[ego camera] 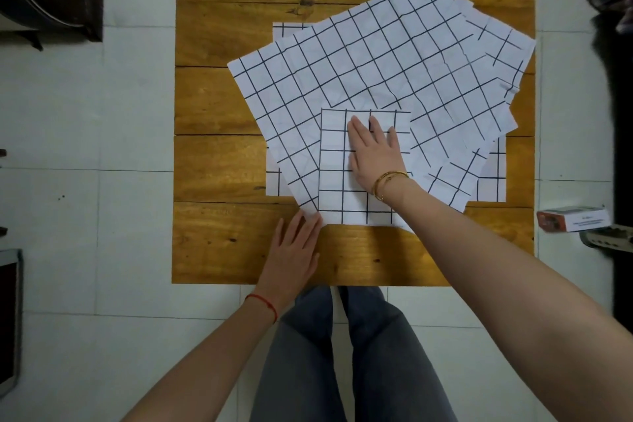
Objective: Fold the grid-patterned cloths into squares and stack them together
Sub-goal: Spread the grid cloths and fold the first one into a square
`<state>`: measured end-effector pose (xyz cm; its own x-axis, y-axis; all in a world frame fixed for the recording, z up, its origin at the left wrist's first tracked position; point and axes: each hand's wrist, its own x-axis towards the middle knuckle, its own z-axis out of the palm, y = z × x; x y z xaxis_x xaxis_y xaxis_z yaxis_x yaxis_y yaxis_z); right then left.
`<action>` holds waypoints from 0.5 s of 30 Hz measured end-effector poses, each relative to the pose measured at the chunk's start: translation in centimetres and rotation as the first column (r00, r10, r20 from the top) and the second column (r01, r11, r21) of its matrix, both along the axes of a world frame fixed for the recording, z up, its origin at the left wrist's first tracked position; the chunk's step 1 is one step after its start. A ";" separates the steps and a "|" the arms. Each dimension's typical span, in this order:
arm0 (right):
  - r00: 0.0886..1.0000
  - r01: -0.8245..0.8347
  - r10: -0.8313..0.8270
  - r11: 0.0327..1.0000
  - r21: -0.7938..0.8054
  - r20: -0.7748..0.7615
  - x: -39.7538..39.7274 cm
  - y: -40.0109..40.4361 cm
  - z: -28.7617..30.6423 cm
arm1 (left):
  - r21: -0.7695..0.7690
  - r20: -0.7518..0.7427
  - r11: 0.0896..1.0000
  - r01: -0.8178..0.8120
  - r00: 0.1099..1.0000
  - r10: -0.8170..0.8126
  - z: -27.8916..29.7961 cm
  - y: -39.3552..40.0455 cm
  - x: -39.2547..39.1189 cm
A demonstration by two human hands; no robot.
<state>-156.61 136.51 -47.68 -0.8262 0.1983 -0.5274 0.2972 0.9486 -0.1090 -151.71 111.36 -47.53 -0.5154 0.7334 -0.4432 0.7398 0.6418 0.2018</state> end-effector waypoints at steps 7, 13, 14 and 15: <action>0.882 0.225 -0.298 0.947 -0.230 -0.364 1.4 0.7 0.4 | 0.182 0.052 0.977 -0.115 0.993 0.107 0.8 1.6 -1.7; 0.487 0.711 -0.780 0.615 -0.340 -0.393 6.0 2.9 0.7 | 0.374 0.265 0.686 -0.623 0.781 0.565 1.2 6.8 -5.6; 0.472 0.741 -0.809 0.579 -0.340 -0.349 6.6 3.3 0.4 | 0.351 0.301 0.639 -0.684 0.729 0.615 1.0 7.5 -6.2; 0.475 0.756 -0.827 0.558 -0.342 -0.300 7.0 3.5 0.1 | 0.313 0.327 0.604 -0.733 0.680 0.656 0.9 8.1 -6.7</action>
<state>-149.57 140.03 -47.56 -0.4801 0.8279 -0.2898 0.8092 0.2905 -0.5107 -158.44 119.50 -46.63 -0.8915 0.3054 -0.3346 0.0341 0.7818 0.6226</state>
